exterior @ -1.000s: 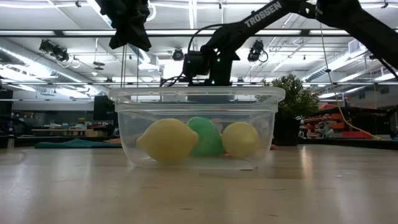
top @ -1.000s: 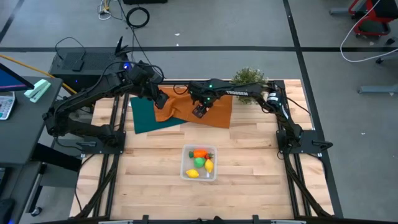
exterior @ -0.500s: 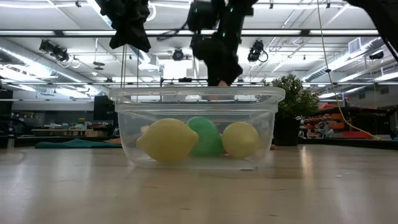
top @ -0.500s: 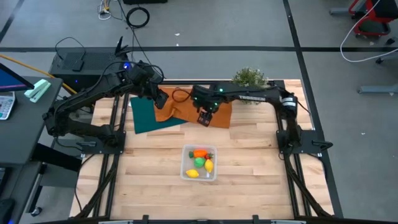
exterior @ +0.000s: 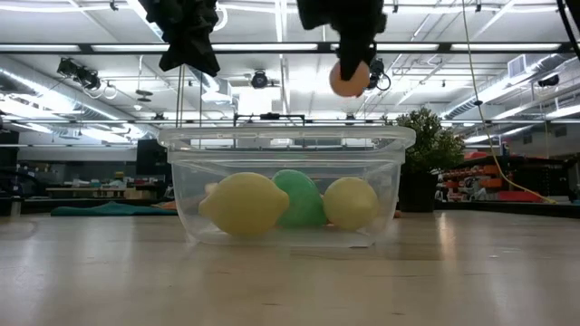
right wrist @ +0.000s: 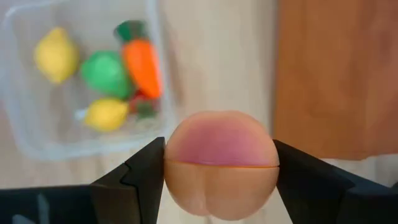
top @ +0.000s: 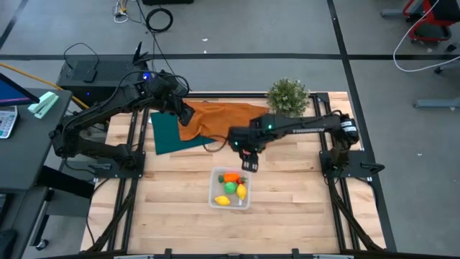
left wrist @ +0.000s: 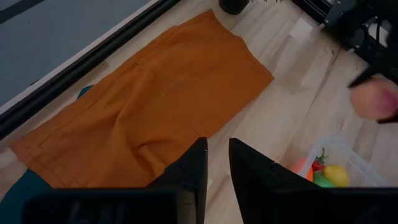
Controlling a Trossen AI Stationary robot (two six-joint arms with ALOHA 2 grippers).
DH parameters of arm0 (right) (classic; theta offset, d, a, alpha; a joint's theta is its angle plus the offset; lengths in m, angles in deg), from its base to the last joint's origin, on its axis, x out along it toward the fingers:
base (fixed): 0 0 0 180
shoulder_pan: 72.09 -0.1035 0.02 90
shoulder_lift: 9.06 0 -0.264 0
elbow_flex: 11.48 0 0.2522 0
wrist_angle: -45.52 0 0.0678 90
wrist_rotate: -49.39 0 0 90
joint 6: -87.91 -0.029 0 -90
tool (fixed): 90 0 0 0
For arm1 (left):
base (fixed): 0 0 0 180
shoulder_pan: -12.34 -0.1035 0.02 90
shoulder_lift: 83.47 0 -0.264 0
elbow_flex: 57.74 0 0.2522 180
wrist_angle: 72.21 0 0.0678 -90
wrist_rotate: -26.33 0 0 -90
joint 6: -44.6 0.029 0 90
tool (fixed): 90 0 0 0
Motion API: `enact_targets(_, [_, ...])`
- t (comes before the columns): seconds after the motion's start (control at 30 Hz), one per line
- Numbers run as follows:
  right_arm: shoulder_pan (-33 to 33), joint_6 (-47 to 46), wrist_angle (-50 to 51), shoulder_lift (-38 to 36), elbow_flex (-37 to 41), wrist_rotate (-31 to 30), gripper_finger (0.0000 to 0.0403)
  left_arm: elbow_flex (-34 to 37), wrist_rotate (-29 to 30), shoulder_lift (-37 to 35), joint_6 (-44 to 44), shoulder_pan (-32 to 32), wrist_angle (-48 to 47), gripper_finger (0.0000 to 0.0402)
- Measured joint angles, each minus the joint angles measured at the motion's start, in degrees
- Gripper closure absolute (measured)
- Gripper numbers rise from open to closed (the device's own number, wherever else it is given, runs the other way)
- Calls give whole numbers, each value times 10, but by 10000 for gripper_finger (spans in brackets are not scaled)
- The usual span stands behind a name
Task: Pick and placing Produce into tupperware
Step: Put the pink peach into the transparent container
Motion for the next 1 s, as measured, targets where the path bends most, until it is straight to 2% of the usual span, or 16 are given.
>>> enact_targets(0.23, [-56, 0, 28, 6, 0, 45, 180, 0, 0, 0, 0, 0, 2, 338])
enact_targets(0.43, [-72, 12, 24, 12, 0, 73, 181, 0, 0, 0, 0, 0, 3, 337])
enact_targets(0.83, [-85, 58, -49, 28, 0, 108, 181, 0, 0, 0, -1, 0, 5, 337])
enact_targets(1.0, [-97, 41, -80, 54, 0, 110, 181, 0, 0, 0, 0, 0, 5, 342])
